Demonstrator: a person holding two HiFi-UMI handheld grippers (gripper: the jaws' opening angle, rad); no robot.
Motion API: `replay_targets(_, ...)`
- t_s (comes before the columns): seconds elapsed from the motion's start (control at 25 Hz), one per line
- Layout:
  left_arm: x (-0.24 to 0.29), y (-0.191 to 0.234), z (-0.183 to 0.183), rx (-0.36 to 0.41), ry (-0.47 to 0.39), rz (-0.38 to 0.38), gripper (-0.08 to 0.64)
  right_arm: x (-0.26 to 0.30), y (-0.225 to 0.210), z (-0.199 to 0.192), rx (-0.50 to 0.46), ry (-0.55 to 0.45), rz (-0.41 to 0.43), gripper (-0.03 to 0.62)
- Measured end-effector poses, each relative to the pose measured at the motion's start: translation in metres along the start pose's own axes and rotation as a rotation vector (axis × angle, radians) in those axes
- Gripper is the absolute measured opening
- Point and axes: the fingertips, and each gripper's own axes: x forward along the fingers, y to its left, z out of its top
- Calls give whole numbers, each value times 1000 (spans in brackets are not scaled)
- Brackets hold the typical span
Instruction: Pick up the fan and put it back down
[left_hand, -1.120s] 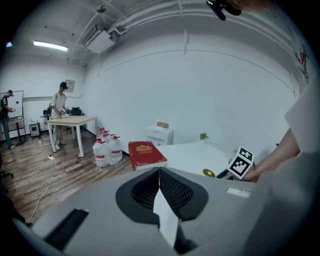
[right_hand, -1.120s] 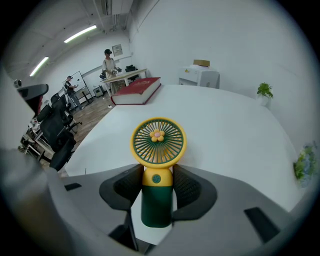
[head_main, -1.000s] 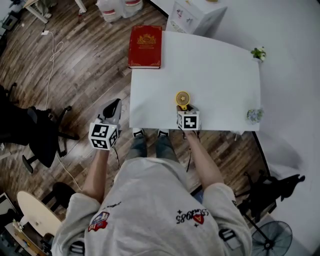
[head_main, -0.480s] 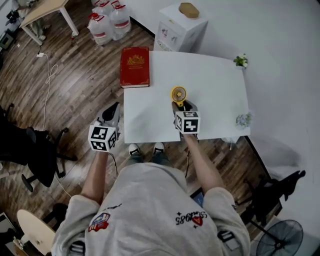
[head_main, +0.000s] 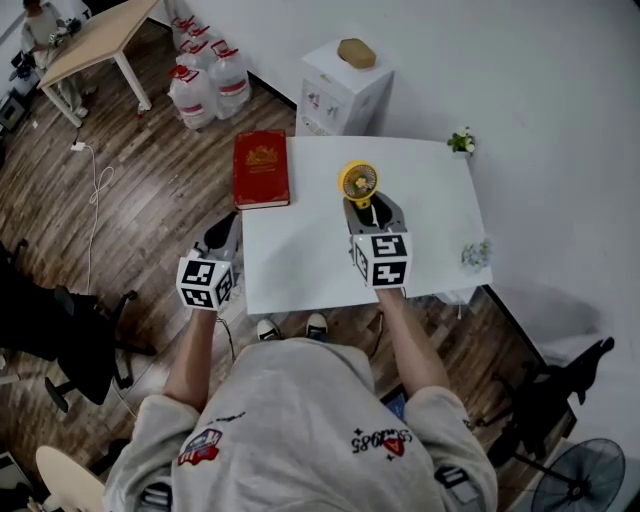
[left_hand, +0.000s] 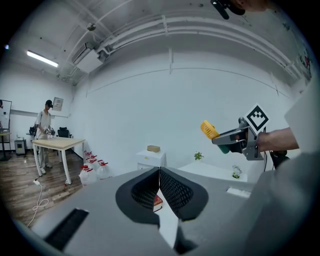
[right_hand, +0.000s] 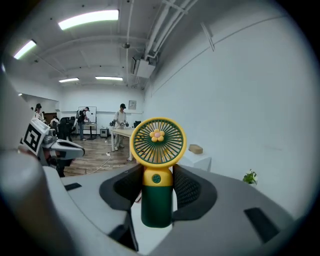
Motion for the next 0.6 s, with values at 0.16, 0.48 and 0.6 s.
replay_targets(0.16, 1, -1, 7, 3, -10, -3, 5, -11, 3, 32, -35, -75, 1, 184)
replay_targets(0.48, -4, 8, 8, -1, -10, 6, 5, -7, 8, 27, -58, -65, -3, 184)
replay_targets(0.6, -7, 11, 4, -6, -5, 9, 5, -6, 10, 24, -59, -64, -3, 184)
